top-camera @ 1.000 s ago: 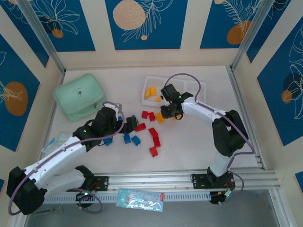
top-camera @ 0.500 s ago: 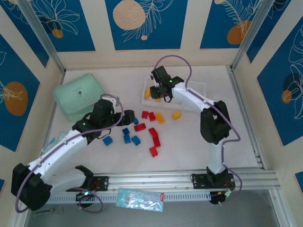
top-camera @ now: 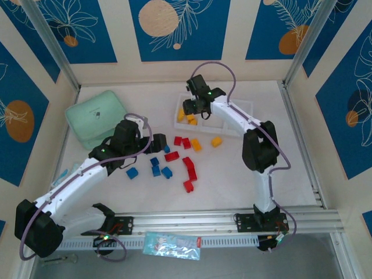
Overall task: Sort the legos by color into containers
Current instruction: Pick up the lego from the center of the table.
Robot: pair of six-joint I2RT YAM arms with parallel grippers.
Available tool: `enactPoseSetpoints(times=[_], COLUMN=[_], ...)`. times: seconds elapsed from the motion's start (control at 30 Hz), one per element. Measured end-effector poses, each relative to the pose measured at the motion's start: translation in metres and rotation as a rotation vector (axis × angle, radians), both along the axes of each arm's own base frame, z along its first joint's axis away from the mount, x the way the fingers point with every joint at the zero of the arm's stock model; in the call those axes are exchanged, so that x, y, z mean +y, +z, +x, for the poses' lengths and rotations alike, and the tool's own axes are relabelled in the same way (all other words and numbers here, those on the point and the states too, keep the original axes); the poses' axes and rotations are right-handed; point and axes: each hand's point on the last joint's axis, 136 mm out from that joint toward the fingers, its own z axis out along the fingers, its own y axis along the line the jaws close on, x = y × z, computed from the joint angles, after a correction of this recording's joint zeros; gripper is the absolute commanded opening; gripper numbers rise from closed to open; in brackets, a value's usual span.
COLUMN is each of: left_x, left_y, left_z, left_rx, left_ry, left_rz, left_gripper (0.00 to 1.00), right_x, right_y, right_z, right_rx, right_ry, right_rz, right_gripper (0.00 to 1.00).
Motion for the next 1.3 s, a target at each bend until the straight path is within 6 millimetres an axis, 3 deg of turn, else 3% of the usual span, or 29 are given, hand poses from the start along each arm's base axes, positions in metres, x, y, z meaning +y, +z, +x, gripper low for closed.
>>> enactPoseSetpoints(times=[0.17, 0.27, 0.47, 0.63, 0.97, 1.3], left_x=[-0.005, -0.009, -0.022, -0.031, -0.046, -0.048], left_y=[0.000, 0.000, -0.008, -0.018, -0.023, -0.021], left_z=[-0.004, -0.006, -0.017, -0.025, -0.027, -0.025], left_rx=[0.013, 0.019, 0.041, 0.062, 0.077, 0.066], left_ry=[-0.027, -0.041, -0.074, -0.086, -0.085, -0.064], left_rz=[-0.020, -0.030, -0.049, -0.069, -0.111, -0.121], left_gripper=[0.99, 0.99, 0.99, 0.99, 0.99, 0.99], right_x=[-0.029, -0.051, -0.087, -0.096, -0.086, -0.104], right_y=[0.012, 0.006, -0.050, -0.088, -0.113, -0.121], right_z=[-0.053, -0.079, -0.128, -0.155, -0.139, -0.118], right_rx=[0.038, 0.068, 0.212, 0.321, 0.334, 0.297], right_ry=[-0.038, -0.076, -0.164, -0.205, -0.221, -0.273], right_rz=[0.047, 0.059, 0.048, 0.067, 0.089, 0.012], right_gripper=[0.65, 0.67, 0.71, 0.75, 0.76, 0.75])
